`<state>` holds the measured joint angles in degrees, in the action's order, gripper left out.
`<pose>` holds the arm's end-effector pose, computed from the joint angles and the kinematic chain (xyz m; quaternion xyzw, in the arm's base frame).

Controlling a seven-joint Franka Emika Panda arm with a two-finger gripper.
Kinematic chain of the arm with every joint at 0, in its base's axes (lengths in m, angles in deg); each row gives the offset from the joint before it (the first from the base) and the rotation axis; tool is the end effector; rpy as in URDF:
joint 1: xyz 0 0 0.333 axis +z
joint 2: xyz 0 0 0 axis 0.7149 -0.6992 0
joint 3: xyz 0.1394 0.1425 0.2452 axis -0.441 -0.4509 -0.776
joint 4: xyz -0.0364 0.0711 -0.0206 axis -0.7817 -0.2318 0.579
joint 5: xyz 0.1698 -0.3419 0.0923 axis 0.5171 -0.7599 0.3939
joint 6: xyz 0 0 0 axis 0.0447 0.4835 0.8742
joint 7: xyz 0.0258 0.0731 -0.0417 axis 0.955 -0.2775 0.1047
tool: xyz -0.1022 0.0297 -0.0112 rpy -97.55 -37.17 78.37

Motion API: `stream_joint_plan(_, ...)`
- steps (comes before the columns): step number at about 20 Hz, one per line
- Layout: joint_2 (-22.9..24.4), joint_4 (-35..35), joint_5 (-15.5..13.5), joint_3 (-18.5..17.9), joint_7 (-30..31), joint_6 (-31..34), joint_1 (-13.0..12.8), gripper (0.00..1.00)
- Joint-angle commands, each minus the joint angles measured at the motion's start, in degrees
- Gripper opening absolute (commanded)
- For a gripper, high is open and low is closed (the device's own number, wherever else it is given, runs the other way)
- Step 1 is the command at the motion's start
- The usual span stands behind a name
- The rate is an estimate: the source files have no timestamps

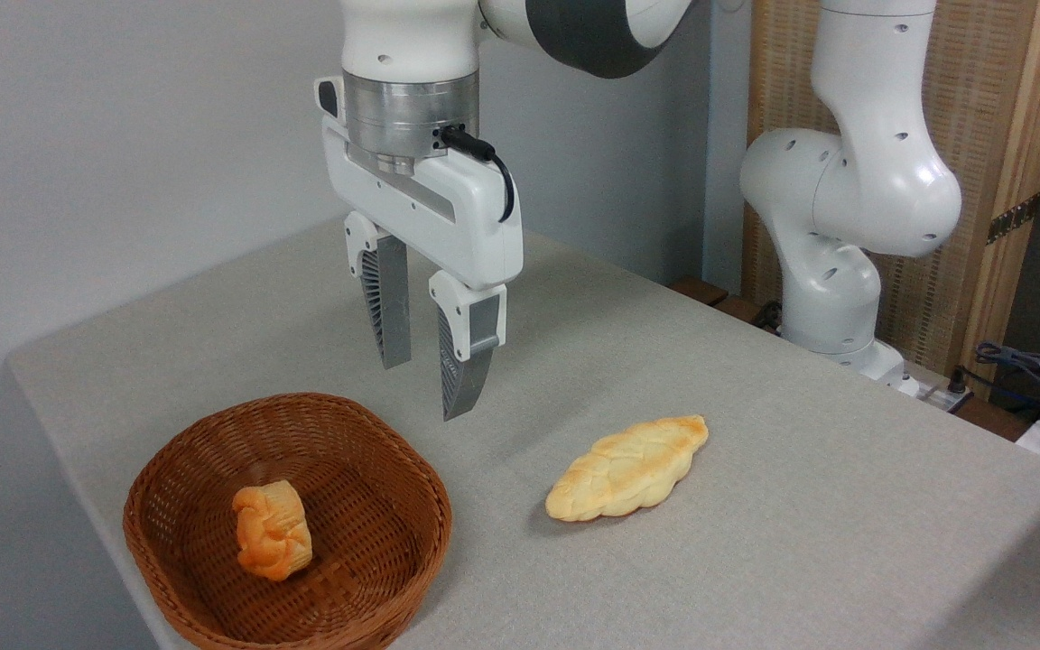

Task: Put bread into the basket

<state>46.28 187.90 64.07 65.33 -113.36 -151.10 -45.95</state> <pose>0.5366 0.0036 0.5654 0.9204 -0.3830 0.0778 0.0116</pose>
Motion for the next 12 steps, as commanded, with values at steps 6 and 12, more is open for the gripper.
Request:
stream_joint_plan(6, 1.26, 1.21, -0.74, -0.46, -1.48, 1.15, -0.22, 1.0)
stream_joint_plan(12, 1.26, 1.21, -0.74, -0.55, -1.56, 1.15, -0.13, 1.0)
